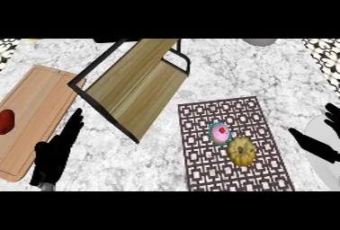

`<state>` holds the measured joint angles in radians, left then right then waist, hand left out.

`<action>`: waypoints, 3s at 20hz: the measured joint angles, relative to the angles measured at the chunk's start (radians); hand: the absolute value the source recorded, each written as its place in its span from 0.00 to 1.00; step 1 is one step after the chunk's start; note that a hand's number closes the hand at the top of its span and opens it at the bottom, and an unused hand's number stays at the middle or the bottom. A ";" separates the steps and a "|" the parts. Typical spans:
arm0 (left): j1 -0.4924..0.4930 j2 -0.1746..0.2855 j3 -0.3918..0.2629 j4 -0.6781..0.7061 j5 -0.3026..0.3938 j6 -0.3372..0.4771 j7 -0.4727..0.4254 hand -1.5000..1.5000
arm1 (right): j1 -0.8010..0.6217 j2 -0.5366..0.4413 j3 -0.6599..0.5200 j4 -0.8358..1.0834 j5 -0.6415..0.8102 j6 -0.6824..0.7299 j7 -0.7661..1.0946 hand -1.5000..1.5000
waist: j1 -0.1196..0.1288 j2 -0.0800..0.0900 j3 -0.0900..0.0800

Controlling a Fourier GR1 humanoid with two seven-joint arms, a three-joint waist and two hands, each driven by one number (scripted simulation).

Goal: Pick the cupcake from the placemat and place it in the tiered shelf

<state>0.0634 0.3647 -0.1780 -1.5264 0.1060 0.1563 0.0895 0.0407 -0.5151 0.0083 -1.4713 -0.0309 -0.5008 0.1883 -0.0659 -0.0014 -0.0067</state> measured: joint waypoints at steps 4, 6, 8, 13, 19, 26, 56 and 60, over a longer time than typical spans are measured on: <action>-0.027 -0.028 -0.030 0.061 -0.006 -0.039 -0.015 0.50 | 0.069 0.056 0.019 -0.148 -0.024 -0.004 -0.017 0.00 | 0.027 -0.001 0.004; -0.047 -0.035 -0.030 0.094 -0.006 -0.060 -0.024 0.50 | 0.102 0.064 0.060 -0.236 0.003 -0.005 0.002 0.00 | 0.035 -0.001 0.004; -0.067 -0.036 -0.028 0.114 -0.008 -0.074 -0.025 0.50 | 0.105 0.048 0.093 -0.314 0.027 0.011 0.053 0.00 | 0.043 0.000 0.005; -0.074 -0.048 -0.036 0.135 -0.021 -0.089 -0.045 0.50 | 0.080 -0.034 0.188 -0.484 0.092 0.081 0.327 0.00 | 0.060 0.000 0.003; -0.087 -0.057 -0.051 0.142 -0.034 -0.094 -0.042 0.50 | 0.012 -0.229 0.284 -0.516 0.250 0.235 0.661 0.00 | 0.087 0.004 -0.002; -0.117 -0.064 -0.059 0.154 -0.040 -0.110 -0.040 0.50 | -0.190 -0.282 0.414 -0.483 0.405 0.414 0.939 0.00 | 0.117 0.009 -0.001; -0.076 -0.072 -0.015 0.152 -0.047 -0.113 -0.046 0.50 | -0.498 0.261 0.502 0.029 0.683 0.624 1.062 0.00 | 0.064 -0.003 0.004; -0.086 -0.074 -0.008 0.150 -0.048 -0.116 -0.042 0.50 | -0.483 0.283 0.489 0.054 0.715 0.638 1.055 0.00 | 0.064 -0.002 0.005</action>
<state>-0.0228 0.2903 -0.1865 -1.3765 0.0575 0.0399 0.0472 -0.4423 -0.2323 0.4977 -1.4176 0.6839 0.1376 1.2435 -0.0017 -0.0033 -0.0015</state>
